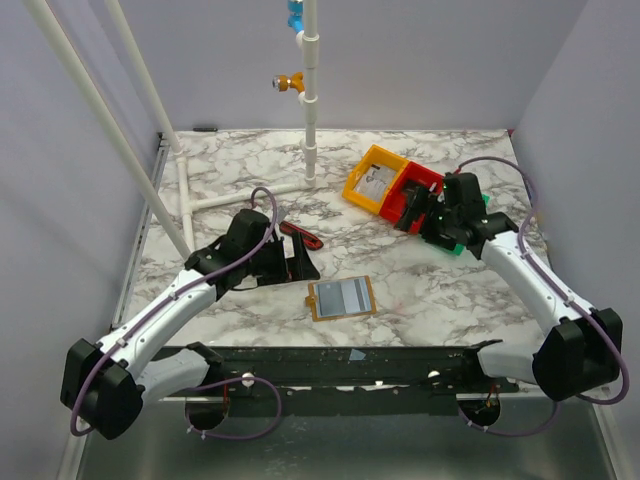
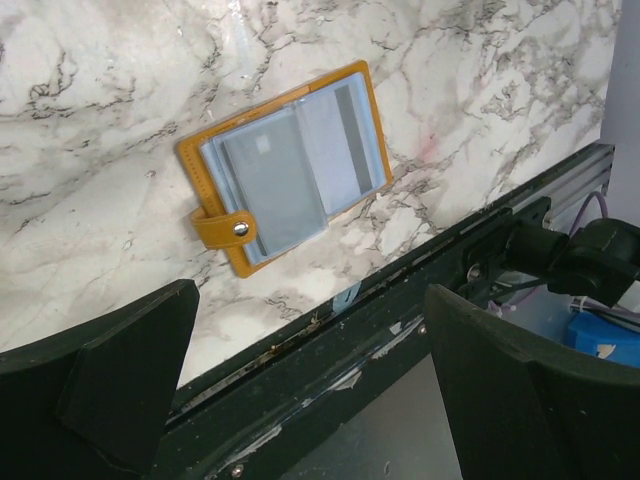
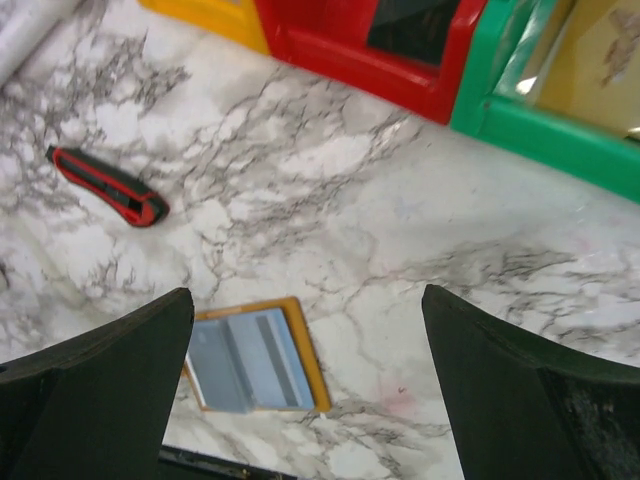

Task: Take the credit cards out of the card holder
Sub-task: Remove the credit card from the card holder.

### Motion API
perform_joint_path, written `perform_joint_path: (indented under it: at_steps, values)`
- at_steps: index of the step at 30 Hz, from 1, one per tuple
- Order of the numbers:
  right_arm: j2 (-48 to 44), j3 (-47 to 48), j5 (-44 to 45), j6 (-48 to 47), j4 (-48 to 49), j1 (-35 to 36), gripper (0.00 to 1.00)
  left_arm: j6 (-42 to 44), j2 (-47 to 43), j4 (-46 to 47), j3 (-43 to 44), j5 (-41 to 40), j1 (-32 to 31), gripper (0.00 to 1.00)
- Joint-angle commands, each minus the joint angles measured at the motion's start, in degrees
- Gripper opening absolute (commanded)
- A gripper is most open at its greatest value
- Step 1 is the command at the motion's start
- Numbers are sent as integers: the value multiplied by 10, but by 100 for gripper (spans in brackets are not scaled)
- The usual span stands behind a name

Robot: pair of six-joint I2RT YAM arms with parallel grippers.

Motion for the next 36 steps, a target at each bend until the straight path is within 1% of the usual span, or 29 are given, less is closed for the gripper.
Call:
perform_joint_path:
  at_steps: [1, 4, 15, 22, 27, 36]
  values:
    - [-15, -35, -35, 26, 29, 55, 100, -26, 4, 33, -27, -23, 4, 99]
    - [-16, -62, -36, 45, 47, 98, 100, -34, 14, 49, -42, -21, 3, 99]
    - [7, -136, -63, 118, 133, 196, 100, -53, 64, 99, -75, -14, -14, 99]
    - [26, -166, -93, 147, 181, 214, 100, -68, 105, 141, -85, -7, -41, 98]
    - [42, -180, -116, 158, 206, 218, 100, -77, 132, 160, -78, -6, -63, 96]
    - [62, -207, -140, 179, 248, 225, 100, -82, 162, 178, -77, 0, -73, 91]
